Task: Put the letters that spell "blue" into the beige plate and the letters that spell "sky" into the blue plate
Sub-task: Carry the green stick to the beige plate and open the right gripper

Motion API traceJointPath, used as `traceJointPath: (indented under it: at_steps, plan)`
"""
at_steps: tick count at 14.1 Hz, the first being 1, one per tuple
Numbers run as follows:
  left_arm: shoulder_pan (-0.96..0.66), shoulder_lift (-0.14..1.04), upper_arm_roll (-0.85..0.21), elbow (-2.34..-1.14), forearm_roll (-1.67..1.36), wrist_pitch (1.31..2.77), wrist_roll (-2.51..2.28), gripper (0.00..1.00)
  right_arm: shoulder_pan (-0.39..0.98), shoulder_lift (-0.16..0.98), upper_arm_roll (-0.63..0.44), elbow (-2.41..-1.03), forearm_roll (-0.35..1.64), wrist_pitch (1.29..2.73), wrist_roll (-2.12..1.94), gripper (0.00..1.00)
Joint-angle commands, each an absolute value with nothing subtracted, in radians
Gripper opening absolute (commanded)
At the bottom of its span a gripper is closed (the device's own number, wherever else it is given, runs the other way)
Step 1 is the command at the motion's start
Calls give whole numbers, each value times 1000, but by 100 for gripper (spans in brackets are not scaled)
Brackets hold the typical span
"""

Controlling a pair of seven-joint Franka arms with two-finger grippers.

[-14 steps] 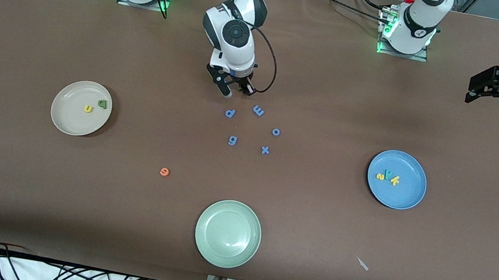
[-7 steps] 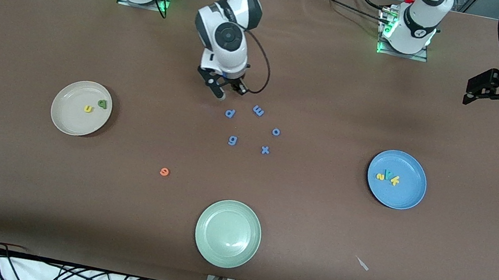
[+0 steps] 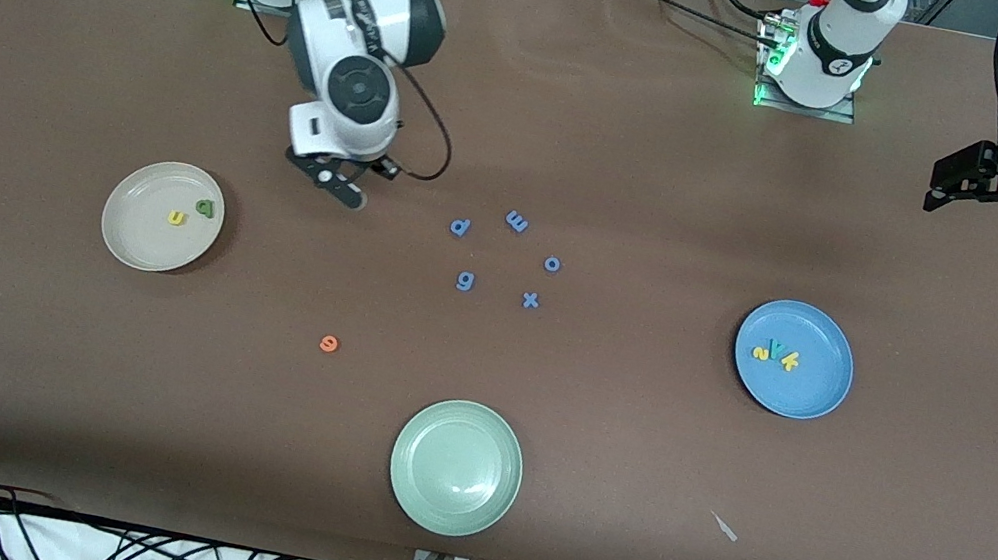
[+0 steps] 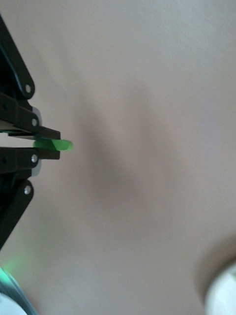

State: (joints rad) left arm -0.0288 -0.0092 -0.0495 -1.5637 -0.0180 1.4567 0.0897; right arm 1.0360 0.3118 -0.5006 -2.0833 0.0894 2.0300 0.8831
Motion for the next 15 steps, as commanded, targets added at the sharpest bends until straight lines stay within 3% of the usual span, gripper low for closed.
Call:
traceJointPath:
  at_steps: [1, 4, 10, 12, 13, 14, 15]
  plan:
    - [-26, 5, -49, -1532, -40, 1451, 84, 100, 1042, 275, -665, -2092, 72, 1977, 613, 0]
    - [-28, 15, -49, -1532, -40, 1480, 84, 100, 1016, 308, -802, -2091, 80, 1993, 335, 0]
    - [-23, 17, -46, -1534, -40, 1499, 84, 100, 764, 501, -781, -2086, 184, 2241, -38, 0]
    - [-21, 18, -46, -1534, -40, 1512, 84, 100, 735, 561, -778, -2033, 254, 2246, -99, 0]
    - [-17, 20, -45, -1534, -40, 1513, 84, 100, 730, 580, -778, -2010, 285, 2241, -118, 6]
    - [-8, 24, -44, -1535, -40, 1513, 84, 100, 732, 586, -778, -2000, 304, 2241, -123, 64]
    - [-5, 26, -44, -1536, -40, 1513, 84, 100, 738, 583, -776, -1994, 311, 2240, -127, 100]
